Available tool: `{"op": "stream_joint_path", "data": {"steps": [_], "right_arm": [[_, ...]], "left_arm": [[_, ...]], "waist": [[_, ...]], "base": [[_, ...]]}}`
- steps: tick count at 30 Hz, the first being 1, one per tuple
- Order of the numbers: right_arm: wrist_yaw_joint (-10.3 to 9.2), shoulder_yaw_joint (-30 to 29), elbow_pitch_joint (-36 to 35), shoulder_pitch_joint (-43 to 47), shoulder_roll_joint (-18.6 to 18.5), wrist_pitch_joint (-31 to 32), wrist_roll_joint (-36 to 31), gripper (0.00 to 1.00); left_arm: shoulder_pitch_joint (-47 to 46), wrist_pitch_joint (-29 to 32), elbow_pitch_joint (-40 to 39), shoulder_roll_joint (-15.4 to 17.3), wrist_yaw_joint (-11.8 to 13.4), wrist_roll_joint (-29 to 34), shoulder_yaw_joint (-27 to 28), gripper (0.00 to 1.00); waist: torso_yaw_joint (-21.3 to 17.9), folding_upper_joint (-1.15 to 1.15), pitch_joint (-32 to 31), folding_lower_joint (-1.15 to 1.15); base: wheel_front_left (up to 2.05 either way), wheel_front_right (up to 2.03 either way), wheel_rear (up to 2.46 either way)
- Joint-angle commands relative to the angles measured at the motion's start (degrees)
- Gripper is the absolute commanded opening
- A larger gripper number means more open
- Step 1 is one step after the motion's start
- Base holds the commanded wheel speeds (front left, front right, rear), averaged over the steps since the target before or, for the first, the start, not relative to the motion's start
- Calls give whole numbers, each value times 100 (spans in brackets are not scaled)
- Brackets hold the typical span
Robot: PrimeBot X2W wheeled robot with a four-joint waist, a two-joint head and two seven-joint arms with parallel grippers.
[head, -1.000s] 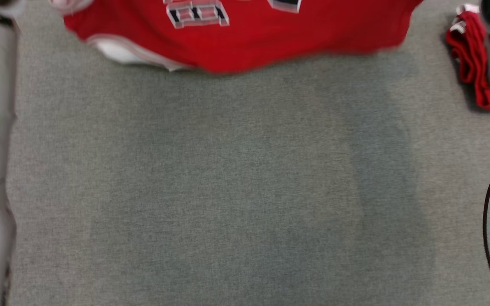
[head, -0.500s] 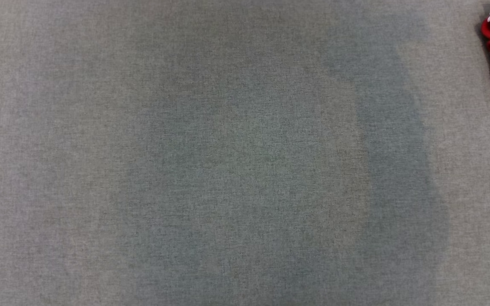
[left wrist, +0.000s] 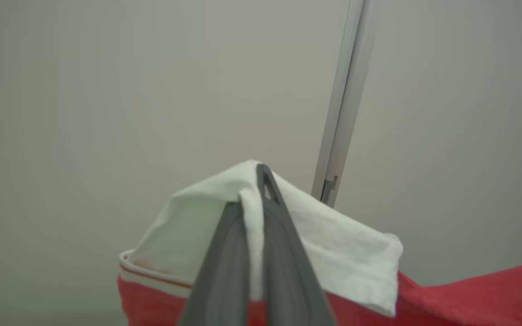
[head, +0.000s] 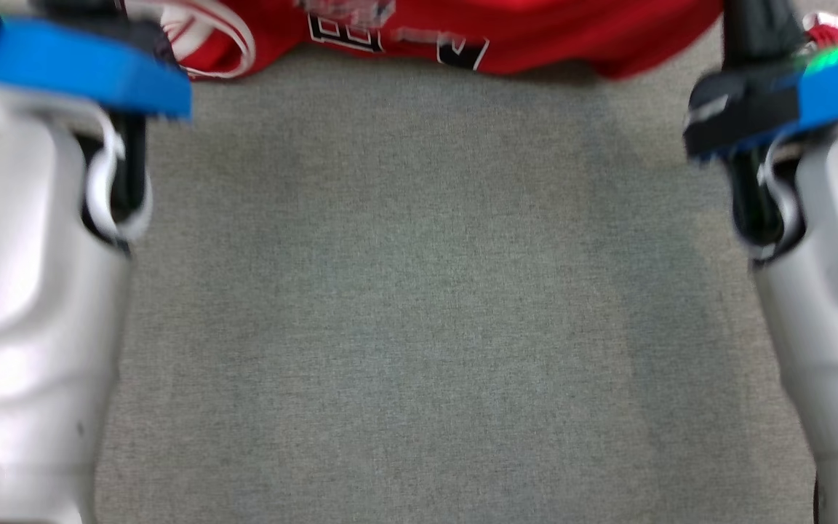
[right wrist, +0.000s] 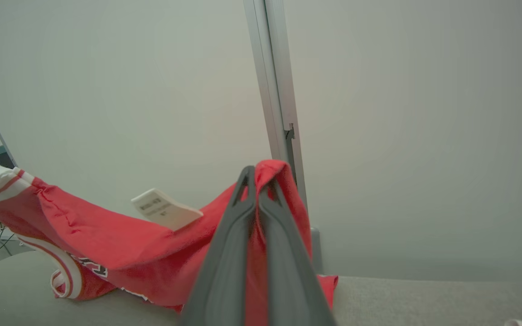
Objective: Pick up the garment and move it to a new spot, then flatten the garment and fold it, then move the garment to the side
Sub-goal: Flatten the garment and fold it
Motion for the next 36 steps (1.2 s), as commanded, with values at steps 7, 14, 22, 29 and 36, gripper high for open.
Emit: {"op": "stream_joint_path", "data": {"steps": [7, 14, 22, 29, 36], "right_arm": [[1, 37, -840, 2032, -66, -27, 77, 0], [1, 111, -1221, 3640, -57, -27, 243, 0], [1, 133, -1403, 4873, -40, -28, 227, 0], [1, -152, -1772, 6056, 2, -28, 230, 0], [1, -300, -2076, 6671, 74, -22, 203, 0]], "left_arm": [[2497, -25, -1157, -187, 260, 64, 160, 0], [4342, -26, -1763, -410, 472, 14, 245, 0], [5789, -26, -2151, -543, 646, -77, 212, 0], [6717, 106, -2378, -490, 754, -93, 21, 0], [7160, 175, -2683, -427, 837, -193, 34, 0]], "waist": [[19, 0, -598, 1], [139, 0, -1155, 1], [202, 0, -1744, 1], [331, 0, -2232, 1], [322, 0, -2288, 1]], "base": [[0, 0, 0], [0, 0, 0], [0, 0, 0], [0, 0, 0], [0, 0, 0]]}}
